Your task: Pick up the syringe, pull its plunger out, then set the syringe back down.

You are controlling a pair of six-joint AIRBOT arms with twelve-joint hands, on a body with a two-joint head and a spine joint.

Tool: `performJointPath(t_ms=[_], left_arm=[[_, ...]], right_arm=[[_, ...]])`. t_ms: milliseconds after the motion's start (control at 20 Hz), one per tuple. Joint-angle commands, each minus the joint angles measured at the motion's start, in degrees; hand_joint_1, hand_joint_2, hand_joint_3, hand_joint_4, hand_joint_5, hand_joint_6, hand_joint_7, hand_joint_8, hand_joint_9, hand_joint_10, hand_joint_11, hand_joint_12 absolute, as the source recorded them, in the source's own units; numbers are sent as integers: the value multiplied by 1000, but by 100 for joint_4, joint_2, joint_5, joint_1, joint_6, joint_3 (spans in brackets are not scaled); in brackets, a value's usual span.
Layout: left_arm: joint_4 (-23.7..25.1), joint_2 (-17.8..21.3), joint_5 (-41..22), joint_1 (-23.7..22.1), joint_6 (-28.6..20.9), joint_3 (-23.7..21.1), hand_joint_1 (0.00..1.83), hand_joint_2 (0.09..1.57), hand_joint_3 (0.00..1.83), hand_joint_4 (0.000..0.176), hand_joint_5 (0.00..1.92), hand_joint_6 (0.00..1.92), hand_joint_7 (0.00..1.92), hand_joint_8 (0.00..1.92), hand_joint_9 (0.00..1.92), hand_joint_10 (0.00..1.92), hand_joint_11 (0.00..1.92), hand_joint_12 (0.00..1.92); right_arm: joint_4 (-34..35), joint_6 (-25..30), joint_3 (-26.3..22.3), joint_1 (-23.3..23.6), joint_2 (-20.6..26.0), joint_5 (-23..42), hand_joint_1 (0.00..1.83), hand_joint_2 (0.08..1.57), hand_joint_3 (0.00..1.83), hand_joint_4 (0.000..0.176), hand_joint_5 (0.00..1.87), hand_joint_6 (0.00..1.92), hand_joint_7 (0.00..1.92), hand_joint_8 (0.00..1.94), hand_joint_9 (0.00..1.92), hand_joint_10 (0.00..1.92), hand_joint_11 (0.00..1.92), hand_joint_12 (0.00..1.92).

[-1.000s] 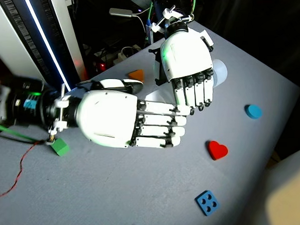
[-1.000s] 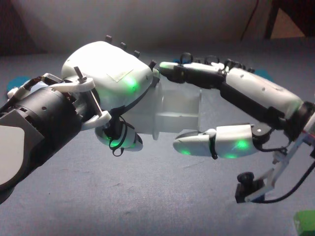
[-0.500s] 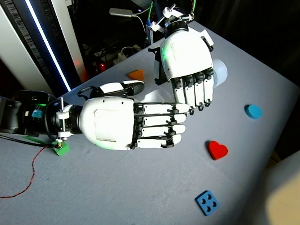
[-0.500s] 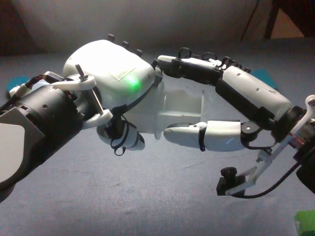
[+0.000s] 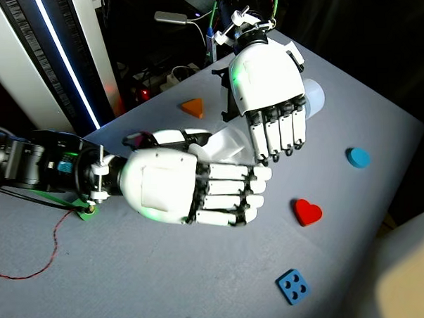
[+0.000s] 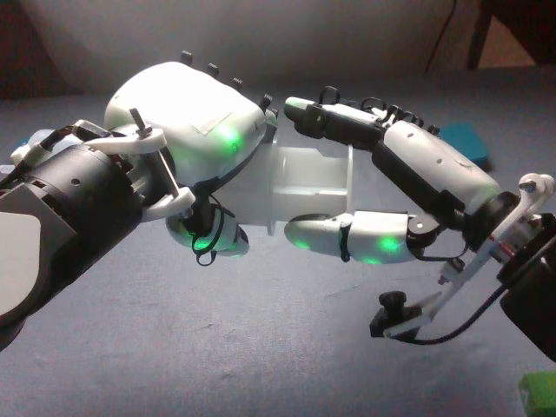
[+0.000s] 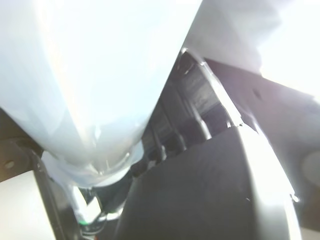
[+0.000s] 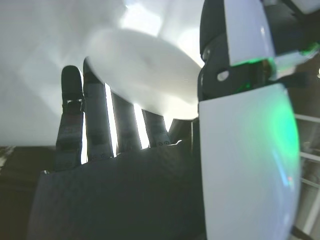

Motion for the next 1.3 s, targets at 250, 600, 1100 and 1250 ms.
performJointPath(t_ms=[250,600,1100,1250], left_arm=[[420,35,303,-117,31,-20,1463,1146,3,0,766,1097,915,1048,813,1321,834,1507],[420,35,303,-109,48,-27,1366,1151,1,0,777,1123,969,1030,862,1384,788,1300],[420,51,295,-110,56,-25,1361,1169,0,0,778,1174,913,1094,798,1419,749,1288],[420,53,273,-108,56,-10,1361,1169,0,0,775,1164,913,1106,798,1416,753,1323]], right_arm=[[-119,118,6,110,3,844,1046,966,9,0,415,8,502,10,426,14,0,942],[-119,205,6,123,14,907,1103,1008,1,0,594,14,722,16,667,49,227,1064],[-235,368,4,71,297,1051,1233,1103,0,0,941,998,1082,902,996,866,844,1253],[-265,394,-1,-14,411,1121,1350,1100,5,0,912,972,1068,843,963,1145,851,1251]])
